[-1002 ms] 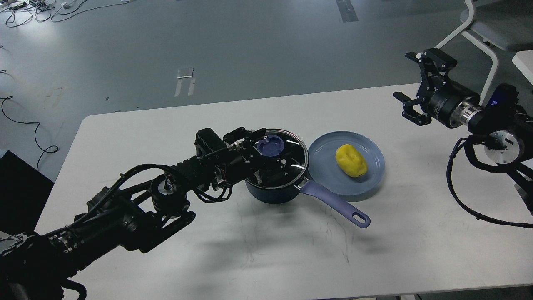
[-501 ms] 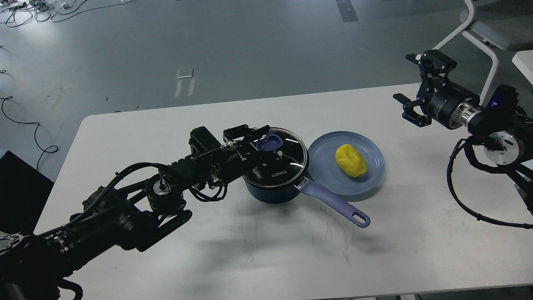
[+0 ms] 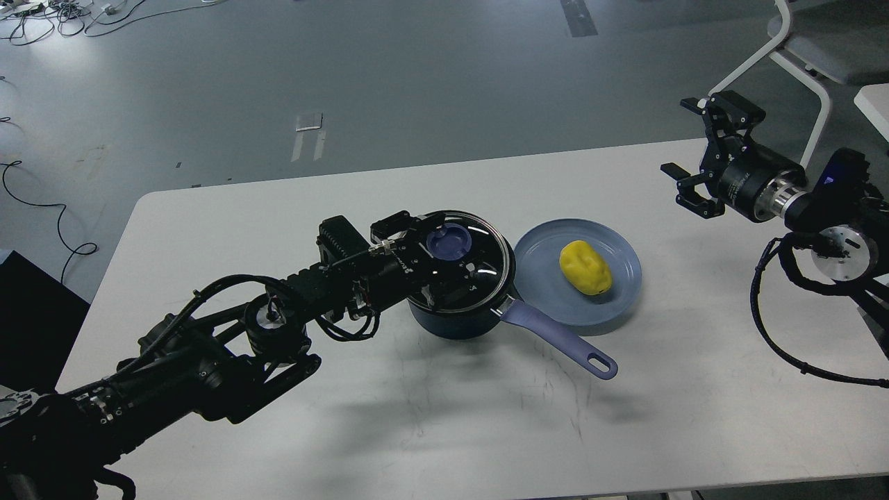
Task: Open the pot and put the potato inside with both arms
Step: 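Close the left gripper on the blue knob of the glass lid, then lift the glass lid off the saucepan with the left gripper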
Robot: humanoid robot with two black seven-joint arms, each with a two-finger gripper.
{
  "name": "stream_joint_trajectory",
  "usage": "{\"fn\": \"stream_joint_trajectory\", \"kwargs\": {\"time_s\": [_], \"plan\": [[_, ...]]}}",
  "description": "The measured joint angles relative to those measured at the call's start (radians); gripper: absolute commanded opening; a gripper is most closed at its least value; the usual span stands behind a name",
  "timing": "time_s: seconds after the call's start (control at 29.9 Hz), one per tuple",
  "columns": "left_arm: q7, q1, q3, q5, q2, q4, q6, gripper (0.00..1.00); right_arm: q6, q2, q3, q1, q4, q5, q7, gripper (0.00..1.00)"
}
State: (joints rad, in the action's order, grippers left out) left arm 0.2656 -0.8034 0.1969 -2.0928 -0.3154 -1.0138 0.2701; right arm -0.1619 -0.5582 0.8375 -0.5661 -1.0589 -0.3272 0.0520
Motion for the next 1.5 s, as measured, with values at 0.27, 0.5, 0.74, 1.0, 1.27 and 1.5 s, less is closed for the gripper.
{"fn": "stream_joint_trajectory", "kwargs": {"time_s": [0.27,0.5,0.74,1.0,1.27,1.5], "plan": [[-0.002,0.001,-0.008,-0.001,0.004,0.0,0.0,0.63,0.0,0.0,0.0,0.001,0.0,0.0,0.0,1.0],[-0.003,-0.001,-0.008,-0.003,0.004,0.001,0.0,0.55,0.001,0.0,0.0,0.001,0.0,-0.001,0.0,1.0],[-0.003,-0.001,-0.008,-0.001,-0.003,-0.001,0.0,0.37,0.025,0.0,-0.003,0.001,0.001,-0.001,0.0,1.0],[-0.003,-0.004,-0.006,0.013,-0.012,-0.011,0.0,0.27,0.031,0.0,-0.003,0.002,0.001,-0.001,0.0,1.0],[0.0,-0.025,-0.003,0.076,-0.051,-0.078,0.0,0.27,0.032,0.002,-0.004,0.002,0.001,0.0,0.0,1.0],[-0.001,-0.065,0.009,0.095,-0.133,-0.091,0.001,0.27,0.032,0.006,-0.005,-0.002,0.001,0.0,0.0,1.0]]}}
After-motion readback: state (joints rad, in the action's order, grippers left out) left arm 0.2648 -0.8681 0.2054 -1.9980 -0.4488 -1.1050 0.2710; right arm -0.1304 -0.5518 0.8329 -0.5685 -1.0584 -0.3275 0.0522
